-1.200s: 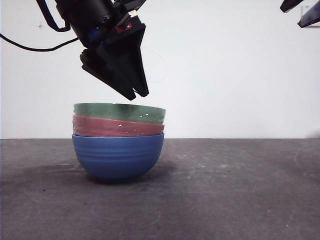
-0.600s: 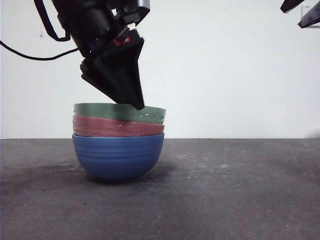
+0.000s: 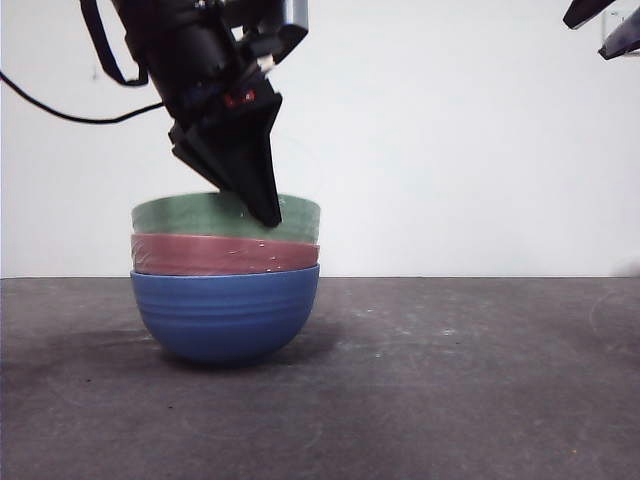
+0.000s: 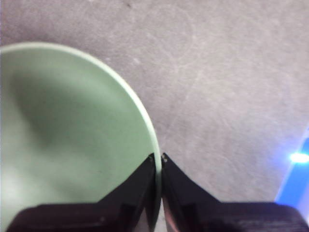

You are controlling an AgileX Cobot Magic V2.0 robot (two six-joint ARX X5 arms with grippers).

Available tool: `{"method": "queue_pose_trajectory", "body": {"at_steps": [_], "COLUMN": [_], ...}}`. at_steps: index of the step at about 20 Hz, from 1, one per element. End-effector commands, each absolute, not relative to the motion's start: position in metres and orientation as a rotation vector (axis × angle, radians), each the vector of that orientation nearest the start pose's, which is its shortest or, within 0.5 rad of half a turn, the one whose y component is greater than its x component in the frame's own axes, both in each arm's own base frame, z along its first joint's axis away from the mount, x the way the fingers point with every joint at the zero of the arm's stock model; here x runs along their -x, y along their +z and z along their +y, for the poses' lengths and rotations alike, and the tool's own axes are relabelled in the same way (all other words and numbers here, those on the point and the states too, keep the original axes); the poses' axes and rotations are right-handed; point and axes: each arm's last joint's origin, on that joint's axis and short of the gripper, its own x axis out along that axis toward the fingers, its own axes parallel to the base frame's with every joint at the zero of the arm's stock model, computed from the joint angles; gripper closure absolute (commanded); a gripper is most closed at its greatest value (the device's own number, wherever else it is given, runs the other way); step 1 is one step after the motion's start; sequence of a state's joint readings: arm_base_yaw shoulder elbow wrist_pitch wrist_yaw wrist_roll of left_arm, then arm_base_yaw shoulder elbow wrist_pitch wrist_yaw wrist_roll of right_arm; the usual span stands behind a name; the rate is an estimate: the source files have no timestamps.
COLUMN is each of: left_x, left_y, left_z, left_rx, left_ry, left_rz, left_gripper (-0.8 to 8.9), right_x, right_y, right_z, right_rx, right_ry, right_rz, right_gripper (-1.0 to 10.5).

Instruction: Pick up the green bowl on the top,put the green bowl on the left,pick up the red bowl in the middle,put the red bowl on the right

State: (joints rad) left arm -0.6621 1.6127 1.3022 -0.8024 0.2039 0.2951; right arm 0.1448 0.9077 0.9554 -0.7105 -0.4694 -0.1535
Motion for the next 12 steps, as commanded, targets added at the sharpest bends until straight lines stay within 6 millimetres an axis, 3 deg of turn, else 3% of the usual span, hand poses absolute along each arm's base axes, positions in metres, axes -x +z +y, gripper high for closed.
{"method": "queue_pose_trajectory", "body": {"at_steps": [1, 8, 10, 12], "left_x": [-0.252, -0.236, -0.22, -0.201], "left_y": [0.274, 0.349, 0.358, 0.353], "left_z": [-0.209, -0.228, -0.243, -0.26], "left_rx": [-0.505, -0.457, -0.461, -0.505], "left_ry": [-0.955, -0.998, -1.05, -1.115], "left_rz": [0.997, 0.862, 0.827, 0.825], "left_gripper": [8.2, 8.21, 8.21, 8.21], "right_x": [-0.17, -0.17, -0.17, -0.171], "right_y": [0.327, 0.327, 0.327, 0.327], "right_z": [0.038, 0.038, 0.038, 0.037], "right_rx": [0.031, 0.032, 0.033, 0.048], "right_ry": [0.64, 0.636, 0.63, 0.59], "right_rz": [0.613, 0.613, 0.613, 0.612], "right_gripper": [7.0, 7.0, 7.0, 7.0]}}
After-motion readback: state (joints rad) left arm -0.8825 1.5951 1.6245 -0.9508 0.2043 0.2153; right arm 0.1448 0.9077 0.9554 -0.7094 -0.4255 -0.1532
